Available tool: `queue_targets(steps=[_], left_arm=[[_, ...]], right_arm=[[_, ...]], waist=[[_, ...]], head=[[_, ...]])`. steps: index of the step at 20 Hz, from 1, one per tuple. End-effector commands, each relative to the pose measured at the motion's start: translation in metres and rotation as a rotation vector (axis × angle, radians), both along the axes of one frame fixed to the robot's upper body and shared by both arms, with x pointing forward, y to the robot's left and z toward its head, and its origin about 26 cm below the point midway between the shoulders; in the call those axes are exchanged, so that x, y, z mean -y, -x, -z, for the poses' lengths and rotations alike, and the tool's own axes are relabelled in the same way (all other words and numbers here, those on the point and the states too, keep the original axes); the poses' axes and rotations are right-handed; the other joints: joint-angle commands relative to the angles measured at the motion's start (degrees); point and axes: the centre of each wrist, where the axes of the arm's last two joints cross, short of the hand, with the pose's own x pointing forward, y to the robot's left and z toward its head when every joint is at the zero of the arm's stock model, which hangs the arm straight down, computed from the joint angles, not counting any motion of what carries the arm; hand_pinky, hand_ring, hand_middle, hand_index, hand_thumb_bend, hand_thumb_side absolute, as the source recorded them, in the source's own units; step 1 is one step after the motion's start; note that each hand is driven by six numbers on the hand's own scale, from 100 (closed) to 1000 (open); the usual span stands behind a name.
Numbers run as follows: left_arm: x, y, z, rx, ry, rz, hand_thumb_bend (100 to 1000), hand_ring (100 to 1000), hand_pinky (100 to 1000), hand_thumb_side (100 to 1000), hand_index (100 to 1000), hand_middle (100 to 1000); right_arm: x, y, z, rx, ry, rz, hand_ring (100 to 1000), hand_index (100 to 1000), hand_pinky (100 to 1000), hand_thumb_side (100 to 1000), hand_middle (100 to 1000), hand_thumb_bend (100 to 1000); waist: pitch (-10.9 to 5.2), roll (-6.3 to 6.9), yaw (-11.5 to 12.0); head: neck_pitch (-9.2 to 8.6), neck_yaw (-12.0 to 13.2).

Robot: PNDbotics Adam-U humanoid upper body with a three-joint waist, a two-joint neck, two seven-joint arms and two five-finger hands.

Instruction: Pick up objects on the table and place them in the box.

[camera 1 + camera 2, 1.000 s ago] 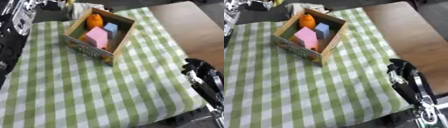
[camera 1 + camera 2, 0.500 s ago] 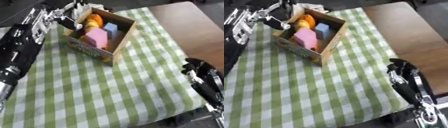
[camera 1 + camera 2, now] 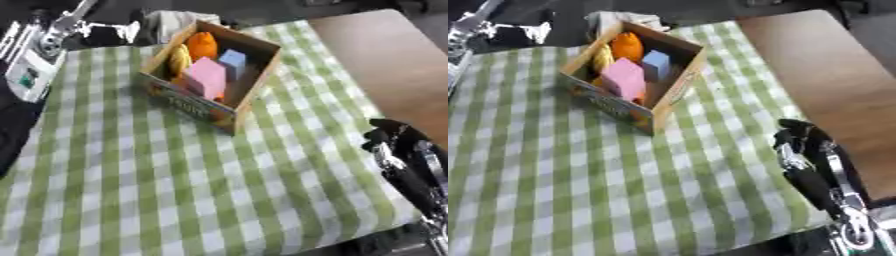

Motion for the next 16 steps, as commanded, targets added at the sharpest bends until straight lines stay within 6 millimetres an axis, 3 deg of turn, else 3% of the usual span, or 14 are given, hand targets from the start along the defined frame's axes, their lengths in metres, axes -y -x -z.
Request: queue_targets(steps=[1,5,8,16], left_arm=[[-0.006,0.039,-0.028,0.081,0.196,0.090,100,635,640,381,810,653],[-0.006,0.074,-0.009,0.055,0.400,0.138,100,626,624,496,795,636],[-0.004,0.091,0.011,0.018,0.502,0.131,100,624,616,529,789,628],[0.008,0.108,0.062,-0.133,0.658,0.072,100,620,603,616,780,618]], right_arm=[[0.006,0.000,-0.006,0.027,0.017,0.009,604,783,674,554,604,100],[0.007,0.000,-0.009,0.043,0.011,0.017,598,782,671,551,599,100],[0.006,-0.001,-0.012,0.060,-0.002,0.021,595,780,669,550,597,100],[0.002,-0.002,-0.015,0.082,-0.042,0.029,593,777,667,556,595,100]], waist=[[-1.08,-0.10,1.00],[-0.66,-0.38,3.76],[-0.07,-0.97,5.74],[1.42,-2.24,10.06]], head=[[0.25,-0.14],[0.25,0.02],[0.25,0.00],[0.25,-0.06]])
